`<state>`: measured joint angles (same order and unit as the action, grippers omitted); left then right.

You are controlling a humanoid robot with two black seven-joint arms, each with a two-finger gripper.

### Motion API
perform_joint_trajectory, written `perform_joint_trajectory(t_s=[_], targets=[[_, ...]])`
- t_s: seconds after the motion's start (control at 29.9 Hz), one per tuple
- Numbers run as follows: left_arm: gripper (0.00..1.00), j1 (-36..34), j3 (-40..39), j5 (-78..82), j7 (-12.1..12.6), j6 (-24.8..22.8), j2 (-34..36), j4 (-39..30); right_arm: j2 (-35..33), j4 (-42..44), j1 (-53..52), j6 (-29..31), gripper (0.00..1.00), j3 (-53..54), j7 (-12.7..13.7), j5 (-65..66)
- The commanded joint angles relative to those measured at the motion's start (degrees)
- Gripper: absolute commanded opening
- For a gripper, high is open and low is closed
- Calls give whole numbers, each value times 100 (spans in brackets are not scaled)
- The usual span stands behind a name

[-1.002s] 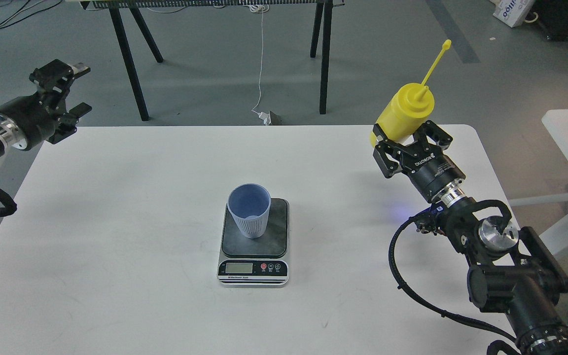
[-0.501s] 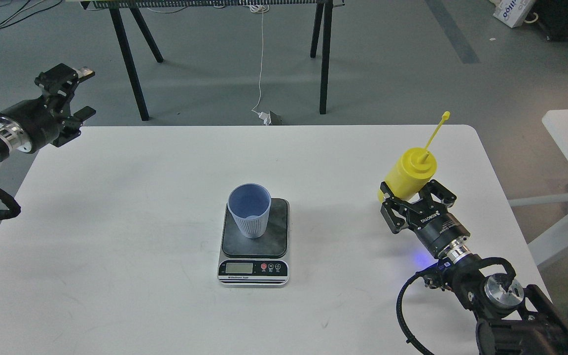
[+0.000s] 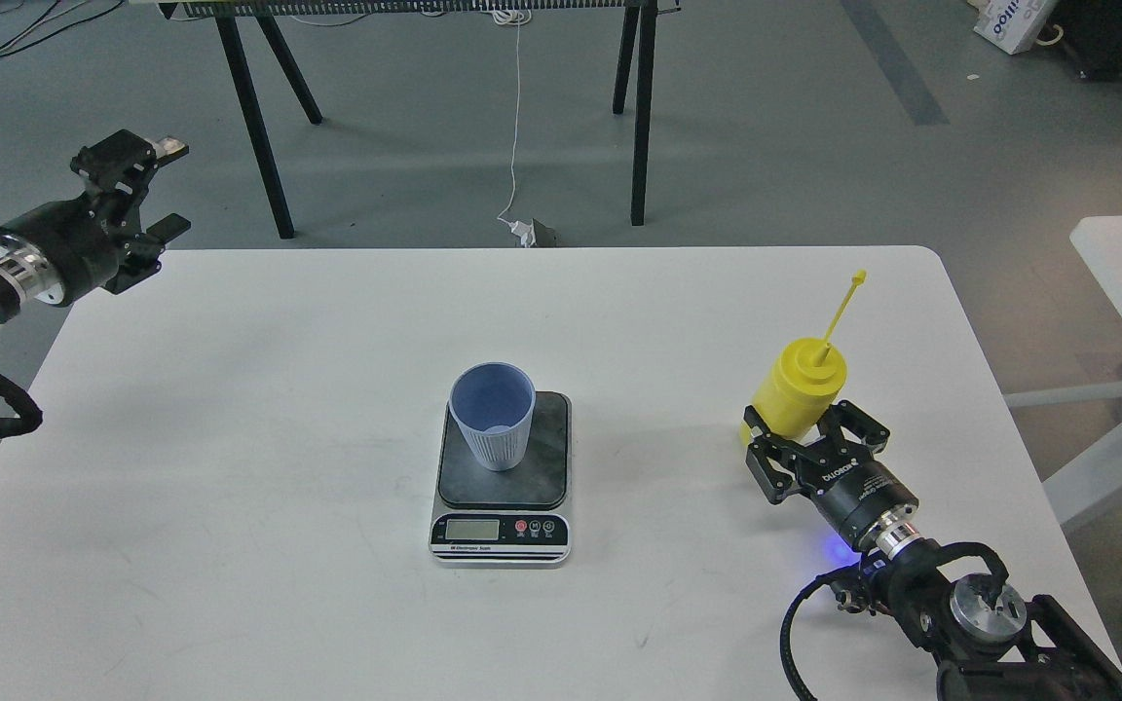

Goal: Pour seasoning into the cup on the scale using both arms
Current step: 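Lower the yellow bottle onto the table with the right gripper, then open the right gripper and pull it back from the bottle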

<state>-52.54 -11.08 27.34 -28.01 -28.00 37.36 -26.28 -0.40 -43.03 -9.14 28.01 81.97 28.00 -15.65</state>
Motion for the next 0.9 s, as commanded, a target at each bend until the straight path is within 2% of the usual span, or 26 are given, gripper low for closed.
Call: perform_joint_trajectory(t_s=[0.0, 0.13, 0.23, 0.3, 0.37, 0.5, 0.63, 0.87], targets=[[99, -2, 0, 0, 1, 0, 8, 0, 13, 6, 105, -1, 52, -40, 0, 0], [99, -2, 0, 0, 1, 0, -1, 0, 22, -21, 167, -1, 58, -119, 0, -9], [99, -2, 0, 0, 1, 0, -1, -9, 13, -38, 194, -1, 78, -190, 0, -9], [99, -2, 0, 0, 1, 0, 8, 0, 13, -47, 211, -1, 81, -190, 0, -9], [99, -2, 0, 0, 1, 0, 17, 0, 22, -56, 229, -1, 89, -190, 0, -9], [99, 7, 0, 0, 1, 0, 26, -9, 22, -82, 290, -1, 94, -207, 0, -9], [99, -2, 0, 0, 1, 0, 26, -9, -4, -178, 439, -1, 94, -260, 0, -26], [99, -2, 0, 0, 1, 0, 17, -9, -276, -1469, 1168, -1, 94, -251, 0, -17]])
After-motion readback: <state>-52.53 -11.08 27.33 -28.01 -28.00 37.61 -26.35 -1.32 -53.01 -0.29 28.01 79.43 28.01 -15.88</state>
